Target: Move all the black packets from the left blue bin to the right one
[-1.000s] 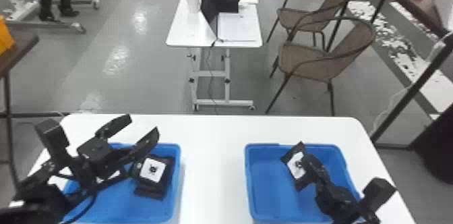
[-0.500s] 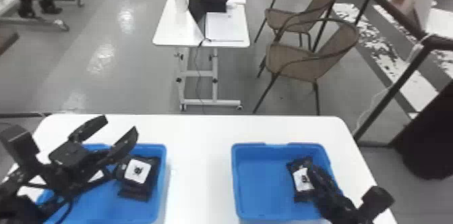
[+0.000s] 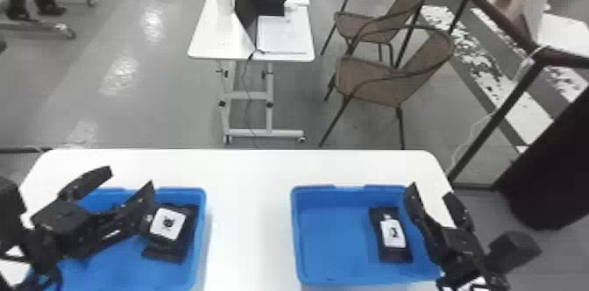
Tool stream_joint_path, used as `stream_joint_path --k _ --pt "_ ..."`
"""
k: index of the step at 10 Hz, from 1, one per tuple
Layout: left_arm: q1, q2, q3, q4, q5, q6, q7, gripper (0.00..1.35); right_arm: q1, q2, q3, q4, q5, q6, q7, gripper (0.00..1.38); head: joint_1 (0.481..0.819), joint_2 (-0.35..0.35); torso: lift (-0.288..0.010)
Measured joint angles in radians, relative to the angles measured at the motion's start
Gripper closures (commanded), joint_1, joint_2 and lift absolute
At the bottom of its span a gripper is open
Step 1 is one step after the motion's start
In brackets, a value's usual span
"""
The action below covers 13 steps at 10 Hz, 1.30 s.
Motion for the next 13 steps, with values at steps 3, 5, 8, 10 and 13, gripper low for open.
stream_joint_path --k 3,5,8,10,13 --pt "0.005 0.024 0.009 0.062 -0.068 0.030 0.000 0.20 0.033 0.000 0.065 -0.138 -0.048 -0.001 0.006 0.20 0.695 -0.030 0.000" --pt "-0.001 0.013 0.023 0.096 -0.132 0.035 0.005 0.20 0.040 0.000 0.078 -0.171 -0.072 -0.001 0.009 0.20 0.695 -0.006 0.000" --pt "-0.004 -0.019 0.102 0.104 -0.243 0.080 0.006 0.20 0.045 0.000 0.085 -0.177 -0.090 -0.001 0.011 0.20 0.695 0.037 0.000" --pt "-0.022 0.012 0.125 0.145 -0.285 0.107 0.006 0.20 0.047 0.000 0.086 -0.179 -0.098 -0.001 0.011 0.20 0.695 0.080 0.000" --pt "-0.077 0.039 0.128 0.203 -0.395 0.134 -0.005 0.20 0.045 0.000 0.093 -0.177 -0.110 0.000 0.012 0.20 0.695 0.117 0.000"
